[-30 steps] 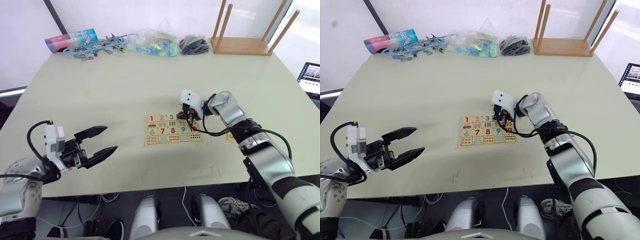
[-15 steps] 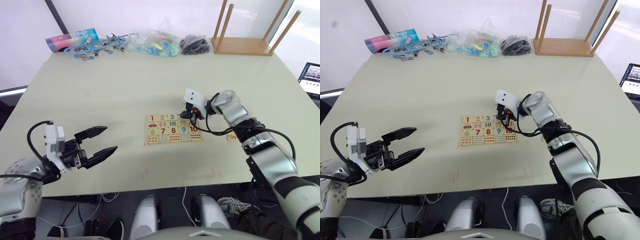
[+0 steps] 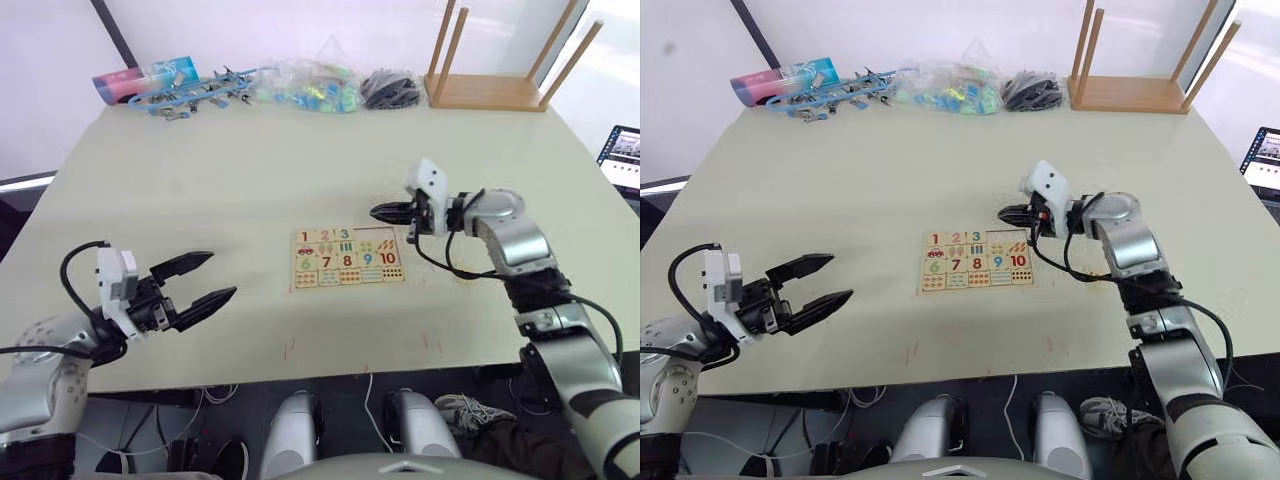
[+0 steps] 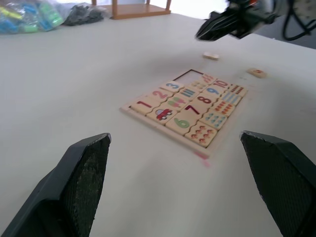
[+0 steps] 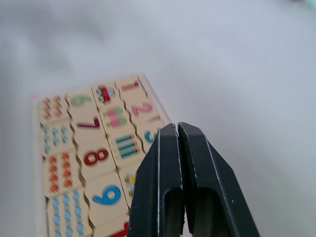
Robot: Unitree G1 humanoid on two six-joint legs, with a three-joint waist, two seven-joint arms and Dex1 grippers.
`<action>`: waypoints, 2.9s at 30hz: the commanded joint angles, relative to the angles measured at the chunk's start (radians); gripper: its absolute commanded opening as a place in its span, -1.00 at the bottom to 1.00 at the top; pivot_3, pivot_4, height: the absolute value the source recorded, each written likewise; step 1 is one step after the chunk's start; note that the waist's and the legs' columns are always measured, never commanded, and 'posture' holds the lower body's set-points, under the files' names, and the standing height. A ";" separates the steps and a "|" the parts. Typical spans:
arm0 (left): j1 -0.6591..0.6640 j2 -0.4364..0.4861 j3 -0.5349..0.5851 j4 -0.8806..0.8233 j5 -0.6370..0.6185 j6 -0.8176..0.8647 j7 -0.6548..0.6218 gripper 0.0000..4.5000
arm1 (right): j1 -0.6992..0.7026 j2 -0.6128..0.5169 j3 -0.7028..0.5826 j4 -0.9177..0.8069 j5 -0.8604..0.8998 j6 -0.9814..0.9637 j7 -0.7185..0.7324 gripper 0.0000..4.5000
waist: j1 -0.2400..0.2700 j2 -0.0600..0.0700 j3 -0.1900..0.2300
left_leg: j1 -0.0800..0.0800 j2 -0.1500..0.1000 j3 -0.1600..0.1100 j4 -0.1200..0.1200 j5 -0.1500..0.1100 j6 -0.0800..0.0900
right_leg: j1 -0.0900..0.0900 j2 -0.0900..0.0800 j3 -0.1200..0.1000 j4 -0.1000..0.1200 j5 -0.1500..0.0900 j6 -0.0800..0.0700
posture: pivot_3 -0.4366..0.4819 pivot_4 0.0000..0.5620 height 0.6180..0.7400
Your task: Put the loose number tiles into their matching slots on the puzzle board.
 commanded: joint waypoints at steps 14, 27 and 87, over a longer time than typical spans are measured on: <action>-0.017 -0.019 -0.009 0.036 0.053 -0.028 0.059 1.00 | 0.508 -0.144 -0.294 -0.439 0.235 -0.029 -0.135 -0.97 | 0.020 0.000 0.000 | 0.000 0.000 0.001 0.000 0.000 0.000 | 0.000 -0.001 0.000 -0.001 0.000 0.000 | -0.05 -0.47 0.96; -0.010 0.010 0.013 0.130 0.073 -0.072 -0.002 1.00 | 0.916 -0.174 -0.508 -0.472 0.348 -0.170 -0.099 0.93 | 0.030 0.000 0.000 | 0.001 0.000 -0.007 0.000 0.000 0.000 | 0.000 0.000 0.000 -0.002 -0.001 0.000 | -0.05 -0.47 0.96; 0.022 0.018 0.063 0.206 0.059 -0.117 -0.112 1.00 | 1.064 -0.168 -0.563 -0.418 0.385 -0.278 -0.168 0.97 | 0.031 0.001 0.000 | 0.001 0.001 -0.008 0.001 -0.003 -0.004 | 0.000 -0.006 -0.002 -0.002 -0.003 0.004 | -0.05 -0.47 0.96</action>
